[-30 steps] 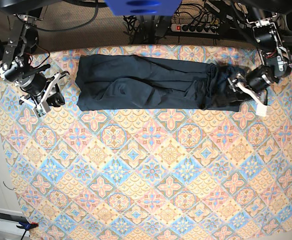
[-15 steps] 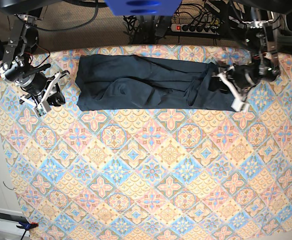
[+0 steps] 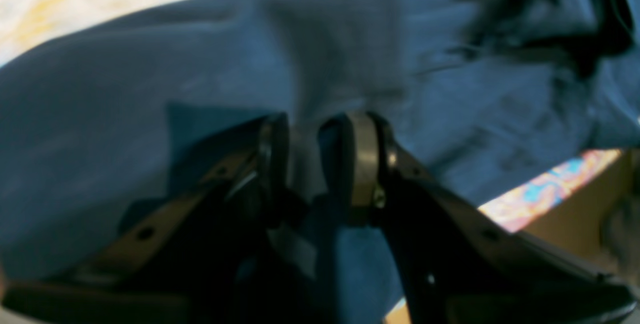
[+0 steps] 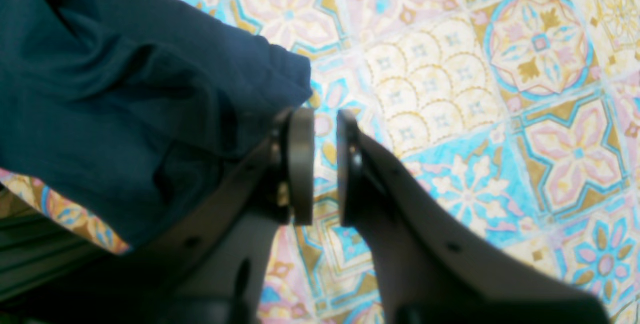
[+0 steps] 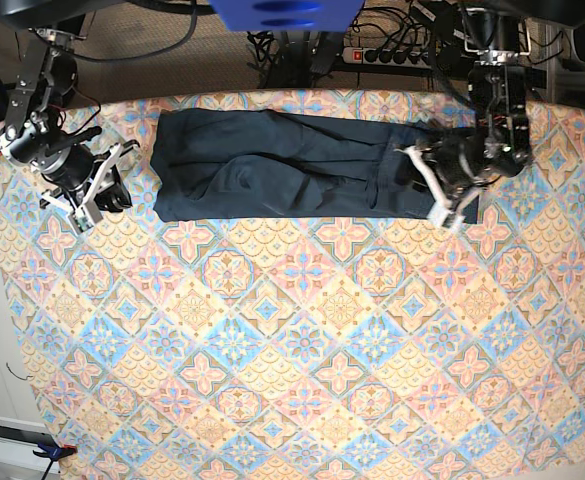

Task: Layout the t-shirt on the table in an organized manner, then fold the t-shirt properly
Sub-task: 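Grasp the t-shirt end with the left gripper and fold it toward the middle, then grasp the opposite t-shirt end with the right gripper and fold it inward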

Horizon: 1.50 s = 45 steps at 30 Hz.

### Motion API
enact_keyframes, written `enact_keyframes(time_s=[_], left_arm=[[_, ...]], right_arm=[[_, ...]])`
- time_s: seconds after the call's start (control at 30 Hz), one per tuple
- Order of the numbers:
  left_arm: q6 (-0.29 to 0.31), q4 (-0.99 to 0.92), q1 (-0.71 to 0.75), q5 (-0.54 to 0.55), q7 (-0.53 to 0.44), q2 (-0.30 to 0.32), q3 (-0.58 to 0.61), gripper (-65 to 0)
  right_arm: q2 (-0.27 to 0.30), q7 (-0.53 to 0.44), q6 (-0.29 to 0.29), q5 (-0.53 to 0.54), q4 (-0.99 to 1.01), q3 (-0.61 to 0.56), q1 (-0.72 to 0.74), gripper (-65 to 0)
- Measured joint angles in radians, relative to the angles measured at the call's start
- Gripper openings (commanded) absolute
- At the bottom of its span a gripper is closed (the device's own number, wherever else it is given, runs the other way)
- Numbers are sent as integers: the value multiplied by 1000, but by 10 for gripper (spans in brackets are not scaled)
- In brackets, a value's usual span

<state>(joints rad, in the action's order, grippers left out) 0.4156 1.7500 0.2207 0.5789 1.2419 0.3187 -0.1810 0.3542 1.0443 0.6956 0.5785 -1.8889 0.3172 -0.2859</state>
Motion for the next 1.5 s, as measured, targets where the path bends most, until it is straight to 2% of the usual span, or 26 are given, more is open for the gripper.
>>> enact_keyframes(time_s=[0.13, 0.2, 0.23, 0.33, 0.47, 0.57, 0.67, 0.73, 0.83, 0.97, 1.07, 1.17, 1.3, 1.4, 1.5], left_arm=[[-1, 111, 46, 141, 12, 18, -141, -483], [1, 122, 62, 227, -4, 46, -156, -483], [3, 122, 76, 238, -4, 68, -156, -483], [0, 117, 112, 177, 12, 111, -111, -483], [4, 114, 120, 82, 1, 106, -59, -483], [3, 36, 107, 6, -8, 108, -39, -483], [1, -27, 81, 0, -60, 111, 11, -484], [0, -29, 77, 6, -103, 105, 14, -484], [0, -29, 76, 57, -101, 80, 6, -485], [0, -29, 72, 166, -105, 51, -77, -484], [0, -27, 74, 216, -105, 53, -89, -484], [0, -27, 74, 227, -102, 48, -89, -485], [0, -27, 76, 227, -102, 50, -89, -485], [0, -27, 79, 225, -102, 50, -89, -484], [0, -26, 79, 227, -102, 50, -89, -484]], right_arm=[[0, 0, 0, 1, 0, 0, 0, -575], [0, -1, 0, 2, 0, -1, 0, -575], [1, -1, 0, 2, 0, -1, 0, -575], [0, 0, 0, 2, 0, -1, -1, -575], [0, -1, 0, 2, 0, -1, 0, -575], [1, 0, 0, 2, 0, -2, -2, -573], [0, 55, 0, 3, 1, -3, 3, -570], [0, 101, 0, 3, 2, -3, 0, -551], [0, 145, 0, 0, 8, -3, 0, -502], [-3, 178, 0, 5, 8, -3, 0, -435], [-30, 207, 0, 2, 9, -2, 0, -401], [-53, 217, 3, 13, 38, -5, 3, -368], [-75, 231, 0, 8, 132, -5, 3, -361], [-74, 223, 0, 120, 223, -5, 6, -350], [-74, 206, 0, 287, 315, -3, 9, -272]])
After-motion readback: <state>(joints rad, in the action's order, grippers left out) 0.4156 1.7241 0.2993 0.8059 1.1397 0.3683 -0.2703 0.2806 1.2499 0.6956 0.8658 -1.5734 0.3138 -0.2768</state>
